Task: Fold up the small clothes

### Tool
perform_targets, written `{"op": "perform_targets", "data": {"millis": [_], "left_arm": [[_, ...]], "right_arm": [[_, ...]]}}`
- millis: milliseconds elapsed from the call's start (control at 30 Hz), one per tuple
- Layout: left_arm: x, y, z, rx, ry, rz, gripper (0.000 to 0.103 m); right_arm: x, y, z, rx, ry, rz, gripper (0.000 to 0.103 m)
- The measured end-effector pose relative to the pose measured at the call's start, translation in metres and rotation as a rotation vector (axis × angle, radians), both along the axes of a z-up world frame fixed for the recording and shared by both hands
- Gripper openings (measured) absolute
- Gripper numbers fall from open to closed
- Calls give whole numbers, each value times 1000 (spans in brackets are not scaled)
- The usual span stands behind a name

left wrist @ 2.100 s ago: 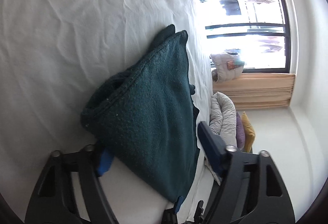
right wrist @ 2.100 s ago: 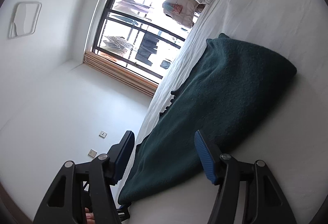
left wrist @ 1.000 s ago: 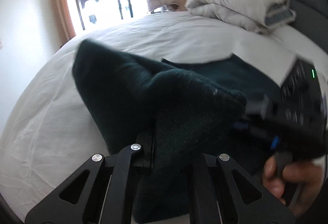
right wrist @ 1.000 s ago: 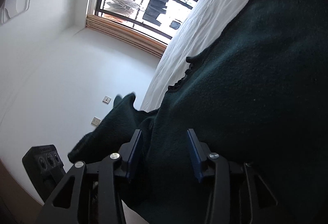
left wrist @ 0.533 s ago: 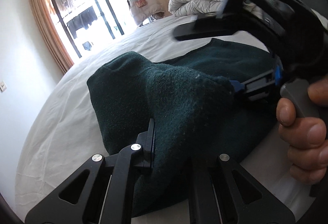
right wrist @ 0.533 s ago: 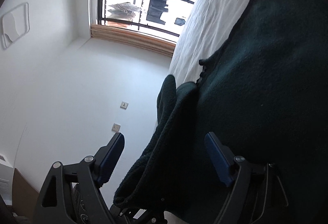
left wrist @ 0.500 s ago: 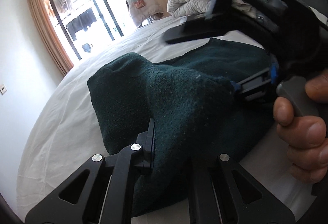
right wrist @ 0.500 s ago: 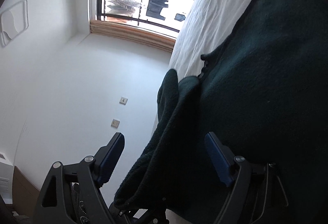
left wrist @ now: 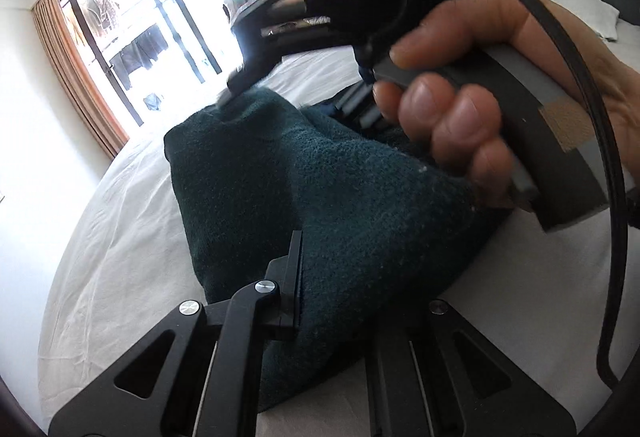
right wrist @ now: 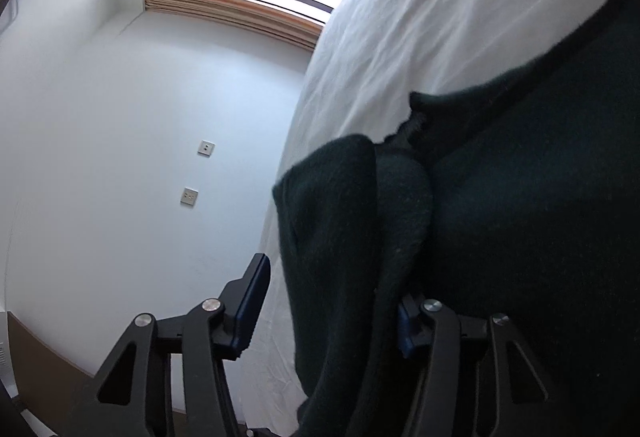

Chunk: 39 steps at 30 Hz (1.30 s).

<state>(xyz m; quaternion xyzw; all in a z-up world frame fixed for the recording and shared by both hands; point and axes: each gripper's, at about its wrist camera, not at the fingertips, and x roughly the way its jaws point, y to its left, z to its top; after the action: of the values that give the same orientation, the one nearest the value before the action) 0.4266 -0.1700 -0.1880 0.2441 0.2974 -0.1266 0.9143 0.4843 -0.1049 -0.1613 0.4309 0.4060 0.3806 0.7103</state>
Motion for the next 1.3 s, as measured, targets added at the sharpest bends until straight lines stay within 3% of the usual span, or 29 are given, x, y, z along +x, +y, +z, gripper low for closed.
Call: {"op": "perform_targets", "data": {"millis": [133, 267, 300, 367, 433, 667, 967, 1133, 1200, 1300], "left_arm": [[4, 5, -1, -7, 2, -1, 7], [7, 10, -4, 3, 9, -1, 7], [8, 11, -4, 8, 11, -1, 7], [8, 10, -5, 17, 14, -2, 7], [4, 3, -2, 28, 17, -6, 7], [-15, -22, 10, 51, 26, -52, 7], [-3, -79, 26, 45, 19, -189, 7], [7, -98, -2, 46, 129, -218, 7], [5, -98, -8, 60, 127, -225, 7], [6, -93, -4, 48, 126, -231, 7]], "right_arm": [[-5, -4, 19, 9, -133, -77, 53], [5, 19, 10, -173, -95, -32, 49], [7, 22, 8, -194, -92, -26, 40], [8, 21, 6, -228, -88, -28, 32], [7, 13, 3, -281, -83, -36, 16], [0, -10, 22, -467, -154, -115, 11], [-10, -89, 54, -570, -219, -171, 11], [-4, -117, 16, -672, -111, -155, 11], [-13, -130, 2, -660, -104, -174, 11], [-18, -136, 6, -654, -133, -198, 11]]}}
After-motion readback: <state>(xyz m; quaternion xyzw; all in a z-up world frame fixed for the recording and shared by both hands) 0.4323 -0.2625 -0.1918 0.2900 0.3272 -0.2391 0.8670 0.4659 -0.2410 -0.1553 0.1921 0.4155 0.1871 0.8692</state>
